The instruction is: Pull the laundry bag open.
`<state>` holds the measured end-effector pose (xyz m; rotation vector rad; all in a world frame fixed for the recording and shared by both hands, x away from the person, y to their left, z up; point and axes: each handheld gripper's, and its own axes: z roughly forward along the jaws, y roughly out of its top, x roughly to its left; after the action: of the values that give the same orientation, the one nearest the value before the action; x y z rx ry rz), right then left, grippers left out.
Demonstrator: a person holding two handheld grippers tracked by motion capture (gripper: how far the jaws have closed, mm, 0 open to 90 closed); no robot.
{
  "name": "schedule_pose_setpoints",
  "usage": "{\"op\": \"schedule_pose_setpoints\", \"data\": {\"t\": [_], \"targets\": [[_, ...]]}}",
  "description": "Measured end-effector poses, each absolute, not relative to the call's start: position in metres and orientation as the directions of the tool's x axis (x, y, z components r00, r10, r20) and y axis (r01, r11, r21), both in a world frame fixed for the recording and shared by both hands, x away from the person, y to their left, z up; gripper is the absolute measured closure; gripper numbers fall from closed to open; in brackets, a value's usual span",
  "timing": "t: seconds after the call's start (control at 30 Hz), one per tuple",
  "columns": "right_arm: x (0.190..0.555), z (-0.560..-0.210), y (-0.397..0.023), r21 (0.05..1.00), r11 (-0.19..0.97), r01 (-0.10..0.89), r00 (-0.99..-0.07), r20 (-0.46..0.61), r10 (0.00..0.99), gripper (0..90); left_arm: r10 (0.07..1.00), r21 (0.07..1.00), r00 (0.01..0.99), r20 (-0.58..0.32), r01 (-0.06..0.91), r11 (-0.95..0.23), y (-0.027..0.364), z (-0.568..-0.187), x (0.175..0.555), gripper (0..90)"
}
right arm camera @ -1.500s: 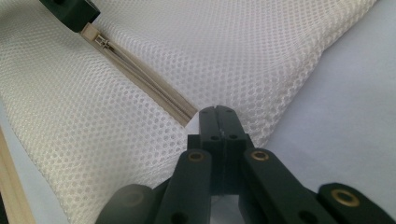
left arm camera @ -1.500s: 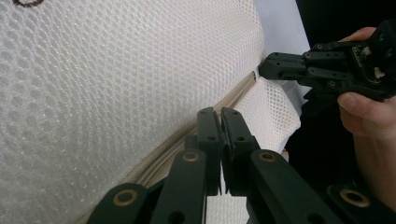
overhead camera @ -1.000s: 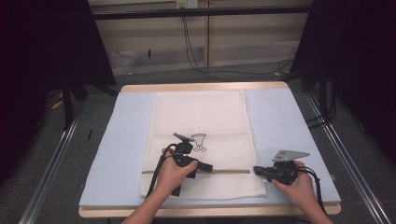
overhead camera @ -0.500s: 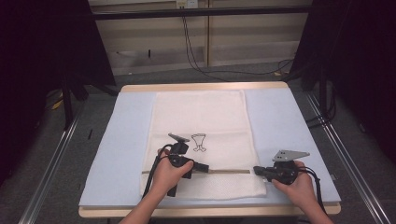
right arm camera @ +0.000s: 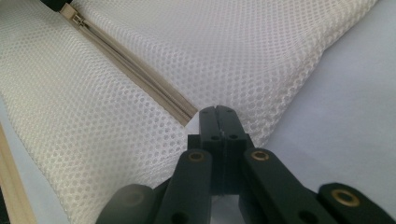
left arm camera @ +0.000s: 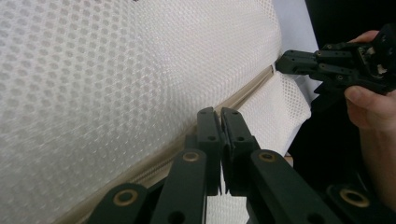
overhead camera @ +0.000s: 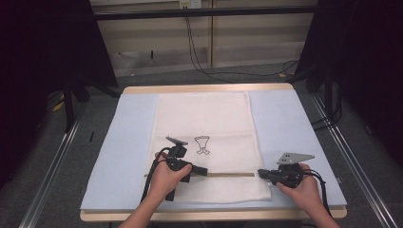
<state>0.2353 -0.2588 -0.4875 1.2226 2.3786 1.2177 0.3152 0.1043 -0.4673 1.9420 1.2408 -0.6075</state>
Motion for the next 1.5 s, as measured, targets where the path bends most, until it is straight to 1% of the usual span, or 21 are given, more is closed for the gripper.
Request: {"op": "schedule_pose_setpoints", "data": {"t": [0.17, 0.27, 0.33, 0.57, 0.67, 0.73, 1.07, 1.17, 1.27, 1.3, 1.37, 1.43, 1.5], "targets": [[0.235, -0.488, -0.259, 0.752, 0.316, 0.579, -0.639, 0.178, 0.748, 90.0, 0.552, 0.328, 0.412, -0.724, 0.911, -0.25, 0.106, -0.467, 0.315, 87.5], [0.233, -0.486, -0.256, 0.751, 0.354, 0.558, -0.651, 0.131, 0.748, 90.0, 0.552, 0.333, 0.422, -0.719, 0.907, -0.26, 0.107, -0.468, 0.315, 87.5], [0.234, -0.486, -0.255, 0.75, 0.354, 0.559, -0.649, 0.13, 0.749, 90.0, 0.563, 0.338, 0.428, -0.707, 0.904, -0.263, 0.106, -0.468, 0.315, 87.5], [0.235, -0.487, -0.258, 0.75, 0.333, 0.572, -0.648, 0.164, 0.744, 90.0, 0.562, 0.33, 0.414, -0.716, 0.91, -0.251, 0.11, -0.467, 0.314, 87.5], [0.235, -0.488, -0.258, 0.753, 0.331, 0.569, -0.646, 0.159, 0.747, 90.0, 0.552, 0.332, 0.413, -0.724, 0.911, -0.247, 0.111, -0.466, 0.314, 87.5], [0.235, -0.487, -0.258, 0.751, 0.33, 0.572, -0.644, 0.162, 0.747, 90.0, 0.563, 0.335, 0.42, -0.712, 0.908, -0.254, 0.112, -0.465, 0.314, 87.5], [0.235, -0.487, -0.257, 0.746, 0.327, 0.581, -0.637, 0.166, 0.753, 90.0, 0.564, 0.341, 0.414, -0.714, 0.91, -0.236, 0.131, -0.462, 0.314, 87.5], [0.234, -0.487, -0.258, 0.747, 0.323, 0.581, -0.635, 0.167, 0.754, 90.0, 0.561, 0.341, 0.408, -0.72, 0.913, -0.226, 0.134, -0.462, 0.313, 87.5], [0.234, -0.487, -0.257, 0.747, 0.32, 0.582, -0.632, 0.169, 0.756, 90.0, 0.57, 0.349, 0.417, -0.708, 0.908, -0.232, 0.136, -0.462, 0.313, 87.5], [0.234, -0.487, -0.257, 0.748, 0.319, 0.582, -0.632, 0.169, 0.756, 90.0, 0.563, 0.342, 0.406, -0.72, 0.913, -0.222, 0.136, -0.462, 0.313, 87.5], [0.234, -0.487, -0.257, 0.75, 0.32, 0.579, -0.632, 0.166, 0.757, 90.0, 0.572, 0.351, 0.422, -0.703, 0.906, -0.237, 0.137, -0.462, 0.313, 87.5], [0.234, -0.487, -0.257, 0.75, 0.318, 0.58, -0.631, 0.168, 0.757, 90.0, 0.562, 0.344, 0.411, -0.718, 0.911, -0.227, 0.139, -0.462, 0.313, 87.5], [0.234, -0.487, -0.258, 0.749, 0.319, 0.581, -0.633, 0.169, 0.755, 90.0, 0.573, 0.347, 0.413, -0.708, 0.91, -0.226, 0.142, -0.462, 0.313, 87.5]]}}
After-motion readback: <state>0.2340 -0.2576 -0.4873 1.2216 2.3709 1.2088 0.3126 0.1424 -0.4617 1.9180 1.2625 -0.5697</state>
